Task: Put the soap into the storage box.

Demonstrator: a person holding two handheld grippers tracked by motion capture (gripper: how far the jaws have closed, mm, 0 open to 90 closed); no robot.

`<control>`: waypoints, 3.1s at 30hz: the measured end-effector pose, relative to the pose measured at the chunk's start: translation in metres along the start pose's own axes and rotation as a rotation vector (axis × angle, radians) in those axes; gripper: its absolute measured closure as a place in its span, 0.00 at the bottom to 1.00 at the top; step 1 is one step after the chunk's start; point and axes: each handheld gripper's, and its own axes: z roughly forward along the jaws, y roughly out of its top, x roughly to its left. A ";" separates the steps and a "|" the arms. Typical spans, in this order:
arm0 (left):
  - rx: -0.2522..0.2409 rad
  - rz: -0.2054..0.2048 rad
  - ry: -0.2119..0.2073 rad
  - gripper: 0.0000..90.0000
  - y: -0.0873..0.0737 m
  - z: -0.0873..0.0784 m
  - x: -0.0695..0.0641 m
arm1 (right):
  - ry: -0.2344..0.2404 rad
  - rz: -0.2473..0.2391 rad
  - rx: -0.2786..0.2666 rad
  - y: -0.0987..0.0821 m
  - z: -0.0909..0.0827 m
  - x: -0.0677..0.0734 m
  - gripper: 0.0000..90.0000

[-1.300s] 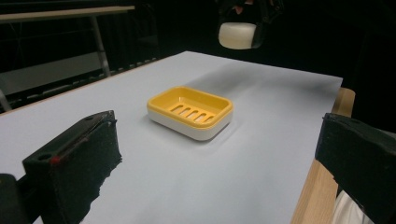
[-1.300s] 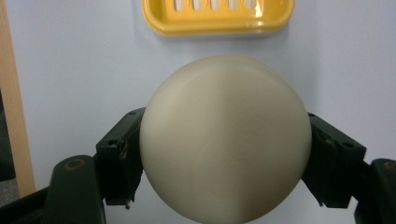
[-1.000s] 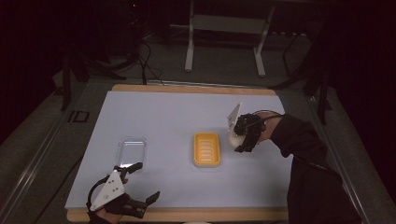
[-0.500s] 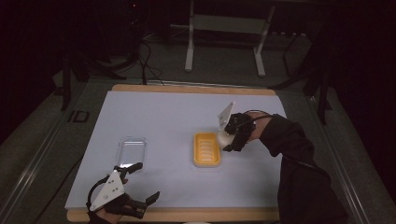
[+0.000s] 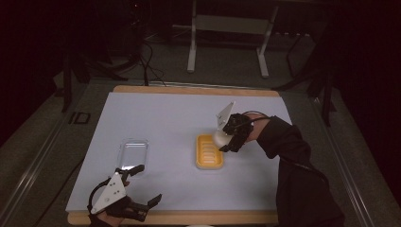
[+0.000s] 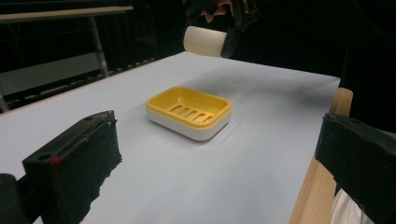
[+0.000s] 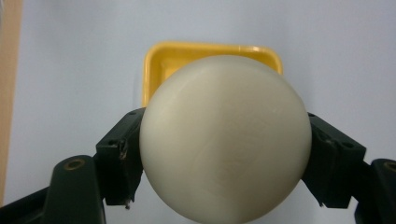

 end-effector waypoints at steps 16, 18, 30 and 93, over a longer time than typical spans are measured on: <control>-0.001 0.001 -0.004 0.00 0.000 0.000 0.000 | 0.010 0.018 -0.002 0.004 0.030 0.001 0.28; 0.000 0.002 -0.005 0.00 0.000 0.000 0.000 | 0.016 0.019 -0.011 0.003 0.038 0.002 0.28; 0.002 0.005 -0.006 0.00 0.000 0.000 0.000 | 0.010 0.071 0.038 -0.006 0.078 -0.007 0.27; 0.012 0.008 -0.006 0.00 0.000 0.001 0.000 | -0.235 0.395 -0.049 -0.024 0.013 -0.002 0.11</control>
